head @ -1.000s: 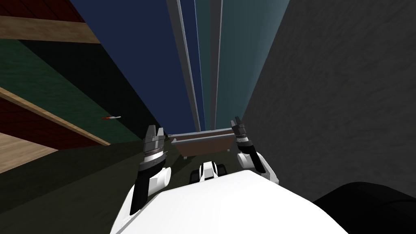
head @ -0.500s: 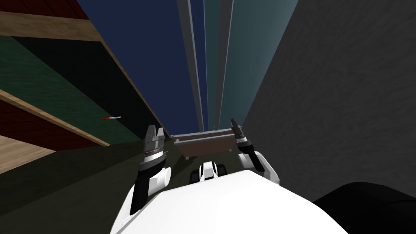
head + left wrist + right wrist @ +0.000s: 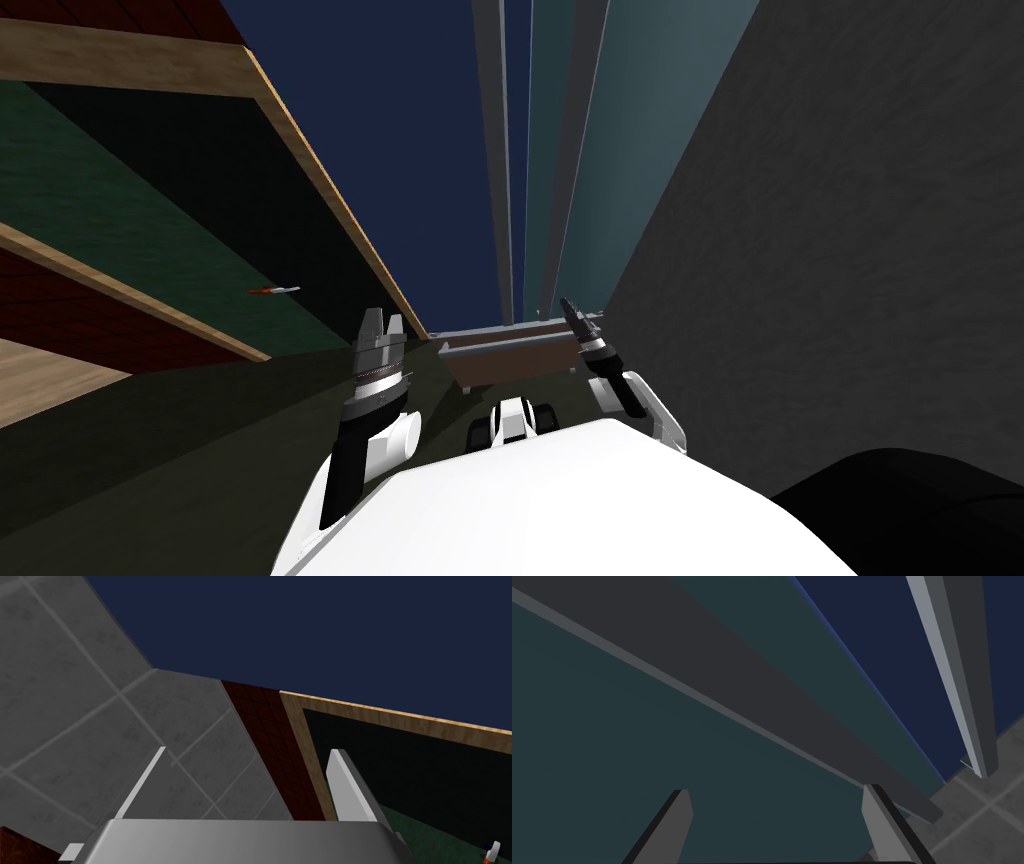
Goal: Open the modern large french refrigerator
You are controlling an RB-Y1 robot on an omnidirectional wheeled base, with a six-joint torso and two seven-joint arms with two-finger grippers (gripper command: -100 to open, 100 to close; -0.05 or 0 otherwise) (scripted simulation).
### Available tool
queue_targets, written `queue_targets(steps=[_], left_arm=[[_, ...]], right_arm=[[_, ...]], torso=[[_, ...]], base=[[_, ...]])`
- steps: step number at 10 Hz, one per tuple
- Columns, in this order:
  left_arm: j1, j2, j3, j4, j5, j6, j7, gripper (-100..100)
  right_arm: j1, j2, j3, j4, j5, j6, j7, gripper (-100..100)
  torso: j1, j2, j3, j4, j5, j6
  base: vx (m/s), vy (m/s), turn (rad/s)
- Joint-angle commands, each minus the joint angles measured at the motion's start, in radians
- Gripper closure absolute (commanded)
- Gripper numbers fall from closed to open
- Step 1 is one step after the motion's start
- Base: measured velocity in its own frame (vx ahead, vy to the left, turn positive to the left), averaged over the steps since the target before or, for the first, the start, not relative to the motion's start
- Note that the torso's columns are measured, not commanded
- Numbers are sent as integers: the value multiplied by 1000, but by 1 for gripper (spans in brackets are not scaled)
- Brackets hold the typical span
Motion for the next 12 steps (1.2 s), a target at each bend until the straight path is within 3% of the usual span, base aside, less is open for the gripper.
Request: queue_targets(steps=[1,5,11,12], left_arm=[[0,0,0,0,0,0,0,0],[0,0,0,0,0,0,0,0],[0,0,0,0,0,0,0,0],[0,0,0,0,0,0,0,0]], right_arm=[[-3,-9,-9,26,65,9,71,-100],[-8,-18,-18,54,126,19,146,-100],[-22,-47,-40,137,285,45,316,-100],[-22,-47,-40,137,285,45,325,-100]], torso=[[0,0,0,0,0,0],[5,-2,-1,0,1,0],[2,-1,0,0,0,0],[4,-1,-1,0,1,0]], base=[[21,96,-17],[21,103,-12],[27,108,-13],[20,104,-10]])
